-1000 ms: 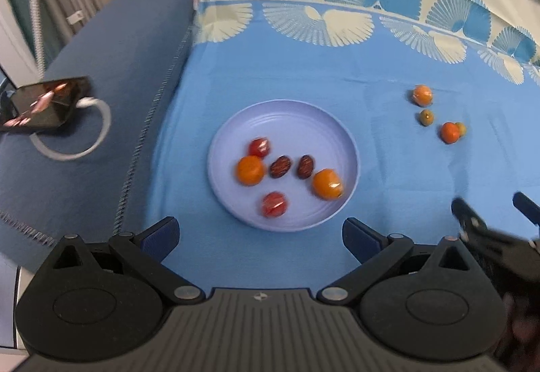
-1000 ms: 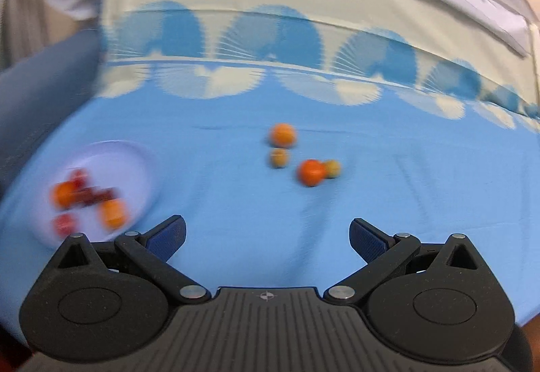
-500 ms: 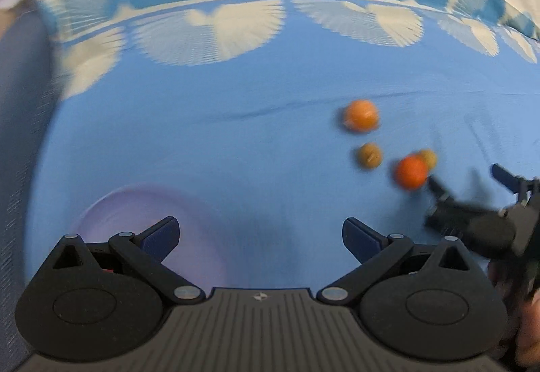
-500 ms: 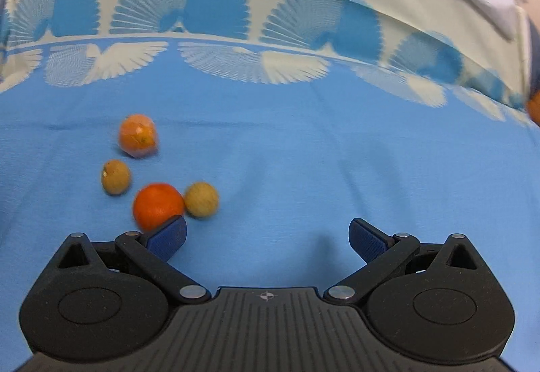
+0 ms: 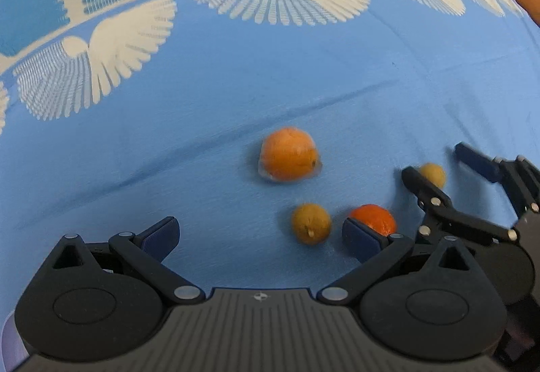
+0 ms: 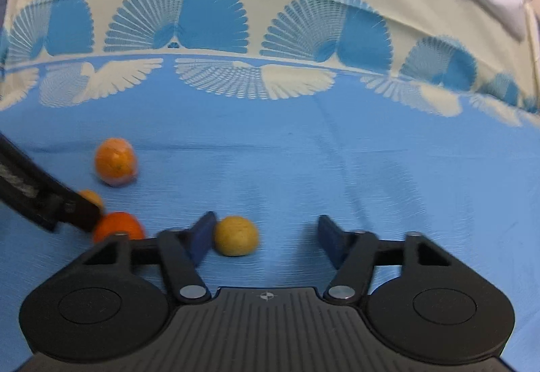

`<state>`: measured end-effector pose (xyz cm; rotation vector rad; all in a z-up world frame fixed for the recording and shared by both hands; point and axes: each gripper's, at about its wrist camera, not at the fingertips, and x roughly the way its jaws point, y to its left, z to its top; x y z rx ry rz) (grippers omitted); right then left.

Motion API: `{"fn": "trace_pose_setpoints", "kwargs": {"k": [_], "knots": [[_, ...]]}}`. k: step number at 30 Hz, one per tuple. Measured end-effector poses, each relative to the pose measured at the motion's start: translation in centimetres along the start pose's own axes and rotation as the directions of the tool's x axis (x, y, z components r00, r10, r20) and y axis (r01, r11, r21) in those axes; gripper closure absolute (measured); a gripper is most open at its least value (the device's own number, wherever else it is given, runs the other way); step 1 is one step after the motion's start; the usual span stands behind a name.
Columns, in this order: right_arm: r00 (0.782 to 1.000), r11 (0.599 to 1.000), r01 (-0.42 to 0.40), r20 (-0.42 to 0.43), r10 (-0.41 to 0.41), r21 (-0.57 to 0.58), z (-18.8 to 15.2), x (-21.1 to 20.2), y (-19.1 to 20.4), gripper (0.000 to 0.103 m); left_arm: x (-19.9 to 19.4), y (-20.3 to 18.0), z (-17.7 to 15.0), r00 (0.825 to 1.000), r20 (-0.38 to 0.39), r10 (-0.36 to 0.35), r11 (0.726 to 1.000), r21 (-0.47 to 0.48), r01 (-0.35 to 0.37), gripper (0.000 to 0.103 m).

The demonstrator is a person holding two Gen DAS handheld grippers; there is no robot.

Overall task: Organize fruits
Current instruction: 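Grasp a yellow round fruit with the left gripper while the right gripper grasps another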

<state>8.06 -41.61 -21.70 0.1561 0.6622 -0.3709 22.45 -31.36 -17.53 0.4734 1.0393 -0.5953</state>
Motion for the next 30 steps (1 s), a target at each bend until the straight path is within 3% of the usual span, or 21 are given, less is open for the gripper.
{"fn": "trace_pose_setpoints", "kwargs": {"k": [3, 5, 7, 12, 18, 22, 24, 25, 26, 27, 30], "knots": [[1.000, 1.000, -0.012, 0.000, 0.012, -0.012, -0.1, 0.0, 0.4, 0.053, 0.0, -0.1, 0.6, 1.000, 0.018, -0.020, 1.000, -0.001, 0.020, 0.003], [1.000, 1.000, -0.013, 0.001, 0.013, -0.005, -0.2, -0.1, 0.4, 0.053, 0.0, -0.1, 0.8, 0.999, 0.013, -0.053, 0.999, -0.012, 0.053, 0.017], [1.000, 1.000, -0.004, 0.005, 0.004, -0.018, -0.2, -0.1, 0.7, 0.053, -0.1, 0.1, 0.6, 0.997, 0.010, -0.078, 0.997, -0.018, 0.078, 0.022], [1.000, 1.000, -0.005, 0.006, 0.005, -0.010, -0.2, -0.1, 0.6, 0.053, -0.7, 1.0, -0.5, 0.997, 0.031, -0.075, 0.997, -0.011, 0.076, 0.021], [1.000, 1.000, -0.002, 0.006, 0.002, -0.008, -0.3, -0.1, 0.6, 0.053, -1.0, -0.4, -1.2, 0.997, 0.042, -0.068, 0.981, 0.184, 0.059, 0.020], [1.000, 1.000, 0.001, 0.008, -0.001, -0.015, -0.3, -0.1, 0.5, 0.053, 0.4, -1.3, -1.5, 0.999, 0.017, -0.038, 0.978, 0.205, 0.034, 0.020], [1.000, 1.000, 0.001, 0.009, -0.001, -0.016, -0.4, -0.1, 0.5, 0.053, 0.1, -1.5, -1.4, 0.998, 0.031, -0.062, 0.980, 0.189, 0.055, 0.036], [1.000, 1.000, -0.002, 0.009, 0.002, -0.018, -0.4, -0.1, 0.6, 0.058, -0.1, -1.6, -1.4, 0.996, 0.035, -0.082, 0.980, 0.185, 0.074, 0.064], [1.000, 1.000, -0.018, 0.009, 0.018, -0.019, -0.4, -0.2, 0.6, 0.064, -0.4, -1.9, -1.3, 0.995, 0.036, -0.095, 0.977, 0.193, 0.087, 0.075], [1.000, 0.999, -0.030, 0.008, 0.030, -0.023, -0.4, -0.4, 0.7, 0.075, -0.6, -2.2, -1.3, 0.995, 0.046, -0.086, 0.976, 0.204, 0.075, 0.075], [1.000, 1.000, -0.011, 0.006, 0.011, -0.016, -0.3, -1.0, 0.5, 0.075, -1.5, -2.7, -1.6, 0.993, 0.096, -0.061, 0.974, 0.222, 0.039, 0.075]]}}
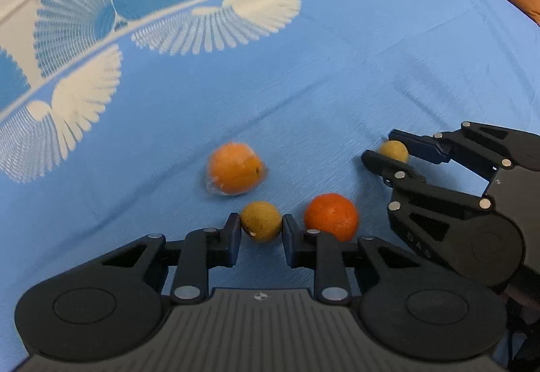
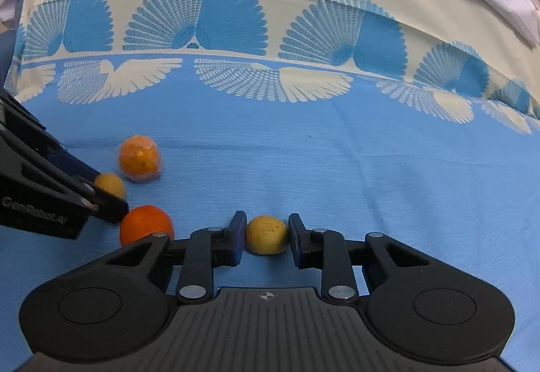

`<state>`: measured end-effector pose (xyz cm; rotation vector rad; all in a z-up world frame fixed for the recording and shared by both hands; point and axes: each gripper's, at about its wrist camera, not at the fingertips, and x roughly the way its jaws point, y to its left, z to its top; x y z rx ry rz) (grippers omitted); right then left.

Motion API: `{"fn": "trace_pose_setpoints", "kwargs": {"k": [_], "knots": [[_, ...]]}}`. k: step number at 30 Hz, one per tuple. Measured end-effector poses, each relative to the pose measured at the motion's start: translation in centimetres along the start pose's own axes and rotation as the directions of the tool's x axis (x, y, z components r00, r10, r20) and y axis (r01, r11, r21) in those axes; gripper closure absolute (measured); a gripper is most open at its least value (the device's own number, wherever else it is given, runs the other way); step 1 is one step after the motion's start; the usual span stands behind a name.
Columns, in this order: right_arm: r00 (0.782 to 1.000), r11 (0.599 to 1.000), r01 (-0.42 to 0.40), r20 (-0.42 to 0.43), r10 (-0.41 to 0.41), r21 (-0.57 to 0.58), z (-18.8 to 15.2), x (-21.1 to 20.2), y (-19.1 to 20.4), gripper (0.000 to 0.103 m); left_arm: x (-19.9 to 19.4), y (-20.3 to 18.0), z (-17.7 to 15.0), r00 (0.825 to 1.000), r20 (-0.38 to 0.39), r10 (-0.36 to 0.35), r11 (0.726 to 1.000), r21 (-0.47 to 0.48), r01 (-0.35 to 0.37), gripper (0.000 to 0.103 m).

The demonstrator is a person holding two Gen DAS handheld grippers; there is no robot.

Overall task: Organize fruits
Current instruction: 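Grasp a yellow round fruit with the left gripper while the right gripper grasps another, then carry both yellow fruits to the plate and open both grippers over it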

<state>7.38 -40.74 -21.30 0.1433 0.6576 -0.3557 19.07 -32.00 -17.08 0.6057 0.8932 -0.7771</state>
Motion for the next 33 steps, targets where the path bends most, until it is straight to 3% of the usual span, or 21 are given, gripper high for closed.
{"fn": "trace_pose_setpoints", "kwargs": {"k": [6, 9, 16, 19, 22, 26, 33], "knots": [[0.990, 0.989, 0.140, 0.013, -0.141, 0.047, 0.4, -2.4, -2.0, 0.075, -5.7, 0.7, -0.8, 0.999, 0.045, 0.019, 0.997, -0.078, -0.015, 0.075], [0.986, 0.985, 0.164, 0.032, -0.166, 0.057, 1.3, -6.0, -1.8, 0.075, -10.2, 1.0, -2.2, 0.996, 0.075, 0.045, 0.995, -0.095, -0.038, 0.075], [0.995, 0.997, -0.061, 0.085, 0.057, 0.050, 1.0, -20.3, 2.7, 0.075, -20.3, 1.9, -7.7, 0.986, 0.104, 0.126, 0.981, -0.160, -0.109, 0.075], [0.981, 0.984, -0.180, 0.070, 0.179, 0.011, 0.2, -25.4, 5.8, 0.075, -23.7, 2.1, -11.1, 0.985, 0.101, 0.137, 0.969, -0.219, -0.112, 0.075], [0.958, 0.960, -0.274, 0.070, 0.277, -0.054, -0.6, -29.5, 9.3, 0.075, -25.9, 2.4, -14.8, 0.997, 0.034, 0.076, 0.952, -0.300, -0.063, 0.075], [0.935, 0.931, -0.330, 0.085, 0.346, -0.156, -1.3, -33.1, 12.9, 0.075, -28.4, 2.3, -19.4, 0.998, 0.020, 0.067, 0.935, -0.351, -0.056, 0.075], [0.926, 0.905, -0.328, 0.099, 0.365, -0.269, -1.3, -36.9, 16.3, 0.075, -33.2, 2.6, -24.3, 0.989, 0.088, 0.121, 0.906, -0.418, -0.074, 0.075]]}}
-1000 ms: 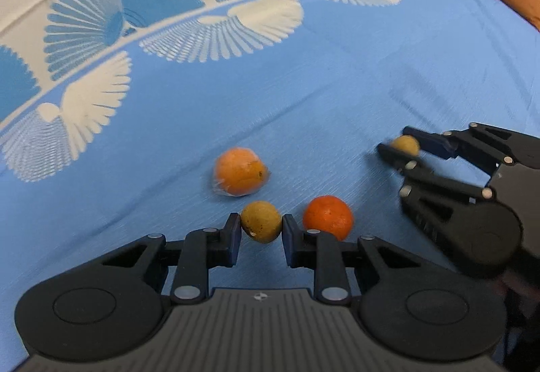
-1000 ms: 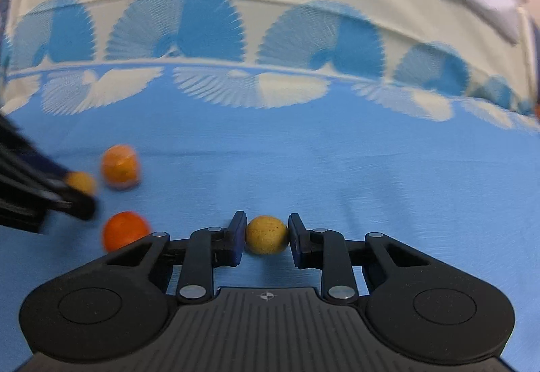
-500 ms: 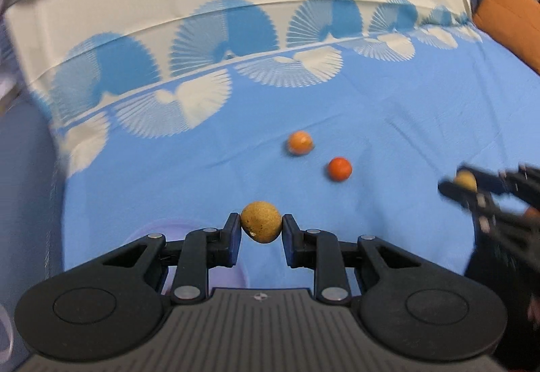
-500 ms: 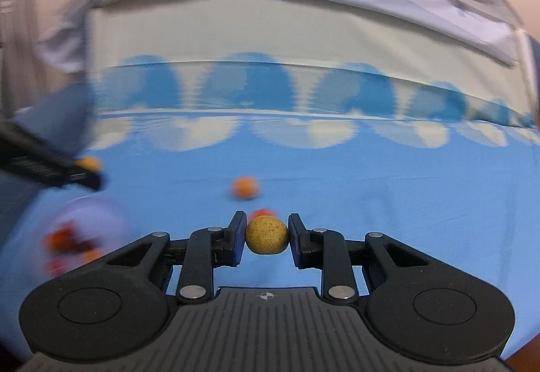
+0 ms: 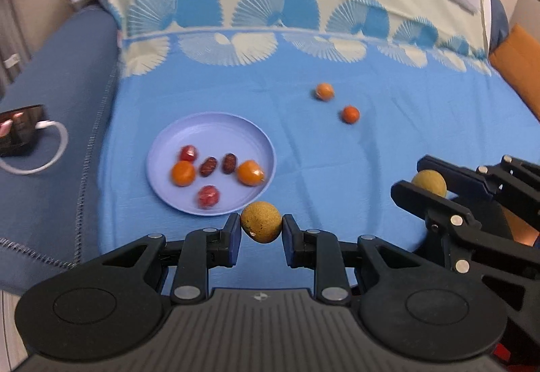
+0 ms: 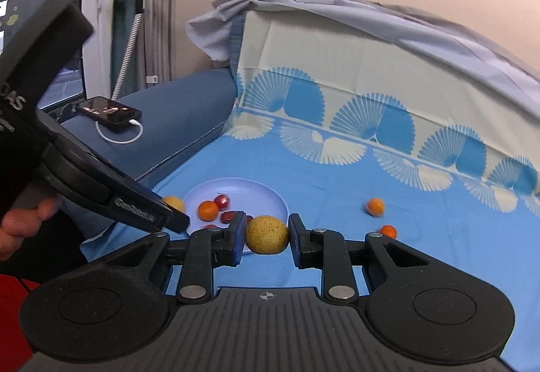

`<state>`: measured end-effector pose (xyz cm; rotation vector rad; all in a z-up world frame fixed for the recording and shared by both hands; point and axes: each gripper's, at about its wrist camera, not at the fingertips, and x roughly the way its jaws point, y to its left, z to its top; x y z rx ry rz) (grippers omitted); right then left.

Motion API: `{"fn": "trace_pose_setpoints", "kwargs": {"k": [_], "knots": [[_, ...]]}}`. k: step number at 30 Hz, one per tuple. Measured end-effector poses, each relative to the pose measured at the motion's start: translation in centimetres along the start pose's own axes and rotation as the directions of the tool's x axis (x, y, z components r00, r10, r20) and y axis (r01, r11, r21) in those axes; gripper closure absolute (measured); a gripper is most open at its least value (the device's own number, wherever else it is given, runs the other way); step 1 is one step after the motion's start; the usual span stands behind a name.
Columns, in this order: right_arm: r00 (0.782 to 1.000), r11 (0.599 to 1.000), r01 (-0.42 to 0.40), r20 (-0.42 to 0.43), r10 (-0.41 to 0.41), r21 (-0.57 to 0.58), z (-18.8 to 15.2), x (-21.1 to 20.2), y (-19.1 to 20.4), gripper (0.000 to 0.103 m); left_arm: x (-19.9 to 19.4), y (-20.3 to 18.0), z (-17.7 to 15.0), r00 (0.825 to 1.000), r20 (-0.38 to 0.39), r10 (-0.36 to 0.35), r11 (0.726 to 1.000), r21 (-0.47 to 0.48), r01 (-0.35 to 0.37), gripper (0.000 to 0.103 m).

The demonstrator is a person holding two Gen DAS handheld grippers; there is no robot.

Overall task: Organize fruits
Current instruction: 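Carry both yellow fruits to the plate and open both grippers over it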

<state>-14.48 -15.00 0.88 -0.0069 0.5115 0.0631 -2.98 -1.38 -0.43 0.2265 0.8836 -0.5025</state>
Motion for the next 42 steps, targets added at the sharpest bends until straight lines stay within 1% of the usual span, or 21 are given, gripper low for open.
{"fn": "trace_pose_setpoints", "kwargs": {"k": [5, 12, 18, 31, 42], "knots": [[1.000, 1.000, 0.007, 0.000, -0.007, -0.028, 0.1, -0.9, 1.5, 0.075, -2.7, 0.8, -0.8, 0.997, 0.071, 0.007, 1.000, -0.017, -0.006, 0.075], [1.000, 0.999, 0.012, 0.010, -0.011, -0.047, 0.2, -1.4, 2.3, 0.075, -4.1, 1.0, -1.1, 0.994, 0.110, 0.005, 1.000, -0.023, -0.003, 0.075], [1.000, 0.998, 0.004, 0.009, -0.003, -0.055, 0.0, -1.6, 2.4, 0.075, -4.0, 1.8, -1.5, 0.995, 0.101, 0.011, 0.999, -0.050, -0.006, 0.075], [1.000, 0.999, -0.015, -0.012, 0.015, -0.046, -0.2, -0.9, 2.0, 0.075, -3.6, 2.1, -1.1, 0.996, 0.092, 0.017, 0.998, -0.057, -0.012, 0.075], [0.997, 0.998, -0.051, -0.065, 0.049, -0.038, -0.5, 0.9, 1.8, 0.075, -2.7, 3.0, -0.6, 0.996, 0.078, 0.029, 0.997, -0.077, -0.023, 0.075]]}}
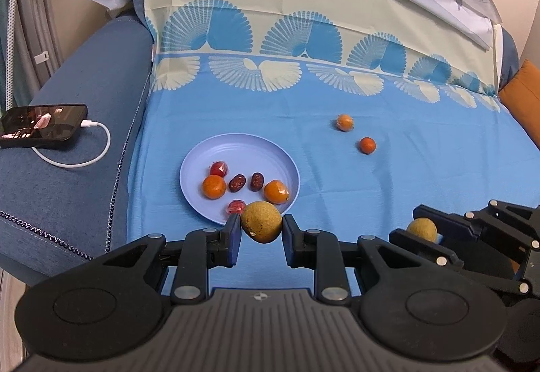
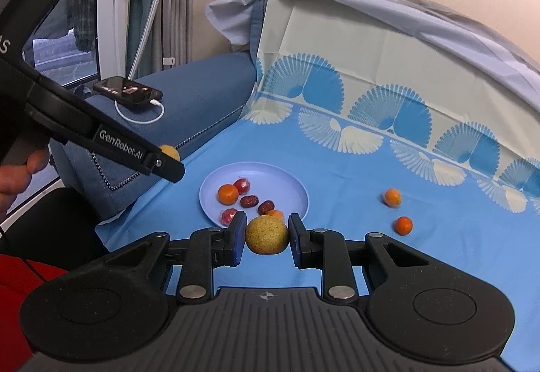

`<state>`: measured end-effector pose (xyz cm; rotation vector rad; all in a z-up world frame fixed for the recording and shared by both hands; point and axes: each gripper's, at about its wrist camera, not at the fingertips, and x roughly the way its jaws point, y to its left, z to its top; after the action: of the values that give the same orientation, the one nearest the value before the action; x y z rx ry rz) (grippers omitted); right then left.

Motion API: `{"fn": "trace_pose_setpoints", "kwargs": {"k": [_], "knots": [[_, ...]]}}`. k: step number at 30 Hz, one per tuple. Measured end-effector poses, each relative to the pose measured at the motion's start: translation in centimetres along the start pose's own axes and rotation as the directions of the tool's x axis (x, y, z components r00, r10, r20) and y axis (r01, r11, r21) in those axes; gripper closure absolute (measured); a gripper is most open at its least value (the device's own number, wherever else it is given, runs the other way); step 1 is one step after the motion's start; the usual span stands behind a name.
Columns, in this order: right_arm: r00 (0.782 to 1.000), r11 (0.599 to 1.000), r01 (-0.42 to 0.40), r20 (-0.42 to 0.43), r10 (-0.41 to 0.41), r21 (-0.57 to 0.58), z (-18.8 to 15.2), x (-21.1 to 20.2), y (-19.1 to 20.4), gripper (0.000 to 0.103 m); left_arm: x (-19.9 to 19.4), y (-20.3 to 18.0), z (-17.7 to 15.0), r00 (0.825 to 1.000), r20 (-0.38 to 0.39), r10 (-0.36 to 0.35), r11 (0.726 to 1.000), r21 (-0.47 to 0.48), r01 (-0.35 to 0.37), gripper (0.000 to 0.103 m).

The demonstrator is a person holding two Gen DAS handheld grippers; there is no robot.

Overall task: Organize fruits
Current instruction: 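Carry both yellow fruits to the plate and open both grippers over it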

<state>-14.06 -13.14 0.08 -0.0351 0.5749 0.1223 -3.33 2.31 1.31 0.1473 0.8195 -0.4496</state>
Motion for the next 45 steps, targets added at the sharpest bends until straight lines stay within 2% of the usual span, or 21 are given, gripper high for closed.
{"fn": "trace_pose_setpoints", "kwargs": {"k": [16, 20, 26, 29, 36, 45], "knots": [[0.998, 1.000, -0.014, -0.059, 0.014, 0.007, -0.3, 3.0, -0.3, 0.075, 3.0, 1.8, 1.5, 0.999, -0.043, 0.008, 0.999, -0.041, -0.010, 0.075], [0.998, 1.000, -0.010, -0.055, 0.009, -0.006, 0.2, 4.4, -0.5, 0.075, 4.2, 2.6, 2.5, 0.998, -0.049, 0.039, 0.998, -0.055, -0.041, 0.075], [0.997, 0.999, -0.045, -0.061, 0.046, 0.013, 1.4, 8.1, -0.8, 0.075, 6.3, 4.2, 4.2, 0.997, -0.055, 0.061, 0.995, -0.079, -0.065, 0.075], [0.997, 0.999, -0.050, -0.066, 0.050, -0.004, 2.1, 10.5, -0.8, 0.075, 8.2, 4.4, 5.0, 0.994, -0.070, 0.078, 0.995, -0.062, -0.082, 0.075], [0.990, 1.000, -0.028, -0.135, 0.030, 0.011, 2.7, 17.2, -2.4, 0.075, 14.1, 5.0, 6.9, 0.989, -0.133, 0.059, 0.996, -0.061, -0.067, 0.075], [0.985, 0.996, -0.059, -0.169, 0.046, -0.069, 3.1, 23.5, -3.2, 0.075, 21.4, 5.6, 9.3, 0.980, -0.179, 0.088, 0.994, -0.043, -0.097, 0.075]]}}
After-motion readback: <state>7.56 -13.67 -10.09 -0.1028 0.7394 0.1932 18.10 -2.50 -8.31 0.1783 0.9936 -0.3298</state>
